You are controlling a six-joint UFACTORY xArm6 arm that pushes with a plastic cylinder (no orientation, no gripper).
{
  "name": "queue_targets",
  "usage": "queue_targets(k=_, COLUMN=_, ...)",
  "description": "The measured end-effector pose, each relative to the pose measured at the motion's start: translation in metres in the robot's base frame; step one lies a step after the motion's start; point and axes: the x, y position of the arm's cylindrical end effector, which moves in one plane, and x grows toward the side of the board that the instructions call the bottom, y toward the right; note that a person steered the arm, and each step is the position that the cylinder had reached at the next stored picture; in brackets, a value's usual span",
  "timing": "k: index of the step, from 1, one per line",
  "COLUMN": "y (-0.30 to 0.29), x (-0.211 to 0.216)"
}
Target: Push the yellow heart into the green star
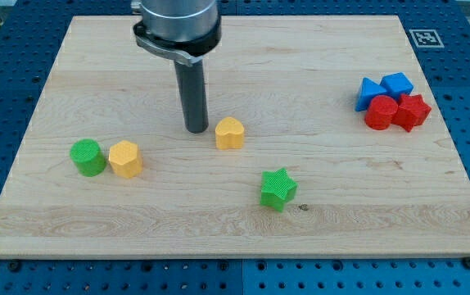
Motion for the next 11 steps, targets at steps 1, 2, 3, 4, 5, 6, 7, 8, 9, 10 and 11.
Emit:
queue_targets(k=1, y=0.0, x=0.0)
queue_targets(k=2, y=0.014, x=0.001)
queue_targets(k=3, y=0.02, x=0.006)
queue_targets(k=4, y=0.047, x=0.018)
queue_targets(k=5, y=0.082, x=0.038)
queue_targets(k=6, y=0.09, x=0.033)
queue_targets(k=7, y=0.099, x=0.022)
queue_targets(k=8, y=0.129, x=0.036)
queue_targets(k=9, y=0.129, x=0.036)
queue_targets(k=10, y=0.117, x=0.042)
queue_targets(k=11, y=0.113, x=0.036)
